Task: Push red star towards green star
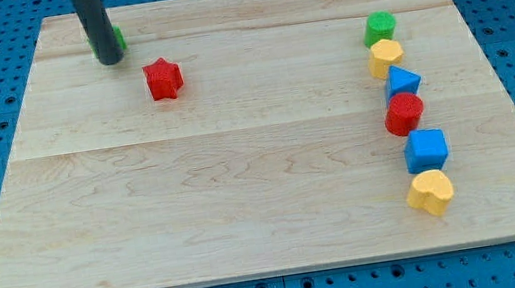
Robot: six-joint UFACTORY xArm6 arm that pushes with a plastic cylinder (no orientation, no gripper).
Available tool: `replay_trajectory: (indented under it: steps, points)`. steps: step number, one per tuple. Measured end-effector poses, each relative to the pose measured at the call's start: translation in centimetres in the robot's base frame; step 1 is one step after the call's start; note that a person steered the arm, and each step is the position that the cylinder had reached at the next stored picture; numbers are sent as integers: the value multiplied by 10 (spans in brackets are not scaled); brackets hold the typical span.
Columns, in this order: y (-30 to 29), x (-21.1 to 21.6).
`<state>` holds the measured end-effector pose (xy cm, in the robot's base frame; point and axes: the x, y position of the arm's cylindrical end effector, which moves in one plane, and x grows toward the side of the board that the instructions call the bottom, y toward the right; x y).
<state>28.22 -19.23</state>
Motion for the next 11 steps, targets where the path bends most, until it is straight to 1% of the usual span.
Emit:
replay_trajectory:
  steps: [2,3,4,5,6,7,8,9,10,11]
  points:
    - [19,-14]
    - [11,-41]
    - [60,-18]
    - [151,2]
    - [164,62]
    - [150,124]
    - [110,120]
    - [103,98]
    - [64,93]
    - [72,77]
